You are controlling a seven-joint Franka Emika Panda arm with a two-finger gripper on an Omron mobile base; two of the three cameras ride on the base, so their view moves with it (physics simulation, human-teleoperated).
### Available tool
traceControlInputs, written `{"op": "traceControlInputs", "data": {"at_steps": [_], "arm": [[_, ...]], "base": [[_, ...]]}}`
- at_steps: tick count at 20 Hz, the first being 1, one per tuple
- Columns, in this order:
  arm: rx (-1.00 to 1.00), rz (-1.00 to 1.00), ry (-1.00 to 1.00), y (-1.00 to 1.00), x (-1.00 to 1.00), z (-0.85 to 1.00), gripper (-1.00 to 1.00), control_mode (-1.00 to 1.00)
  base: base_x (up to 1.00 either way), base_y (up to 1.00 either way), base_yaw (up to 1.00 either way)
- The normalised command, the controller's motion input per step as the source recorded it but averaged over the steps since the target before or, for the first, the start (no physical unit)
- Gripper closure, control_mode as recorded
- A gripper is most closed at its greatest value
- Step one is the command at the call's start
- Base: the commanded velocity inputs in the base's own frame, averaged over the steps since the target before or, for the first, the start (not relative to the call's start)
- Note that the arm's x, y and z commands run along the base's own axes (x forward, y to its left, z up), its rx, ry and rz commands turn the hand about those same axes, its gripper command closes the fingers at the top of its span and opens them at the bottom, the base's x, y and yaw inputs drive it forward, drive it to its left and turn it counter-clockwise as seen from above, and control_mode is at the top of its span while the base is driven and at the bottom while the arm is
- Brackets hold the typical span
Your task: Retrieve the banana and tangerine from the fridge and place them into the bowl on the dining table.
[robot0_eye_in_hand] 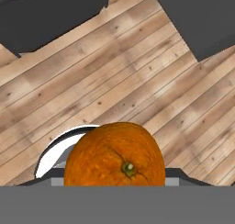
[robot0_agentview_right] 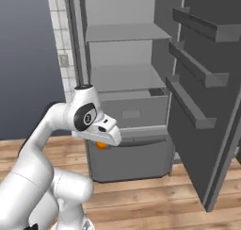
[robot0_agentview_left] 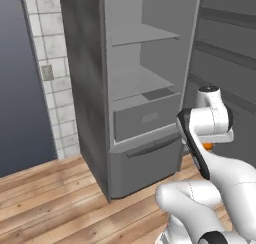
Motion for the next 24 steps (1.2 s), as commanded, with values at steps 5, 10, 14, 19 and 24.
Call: {"op": "traceControlInputs", "data": {"at_steps": [5,10,14,19,24], "arm": [[0.0,0.0,0.0,0.0,0.0,0.0,1.0,1.0],[0.0,0.0,0.0,0.0,0.0,0.0,1.0,1.0],[0.0,0.0,0.0,0.0,0.0,0.0,1.0,1.0],[0.0,0.0,0.0,0.0,0.0,0.0,1.0,1.0],[0.0,0.0,0.0,0.0,0.0,0.0,1.0,1.0]], "base": [[-0.76,0.77,0.0],[-0.86,0.5,-0.02],[-0.92,0.33,-0.06],[-0.99,0.15,-0.08],[-1.0,0.01,-0.11]]}}
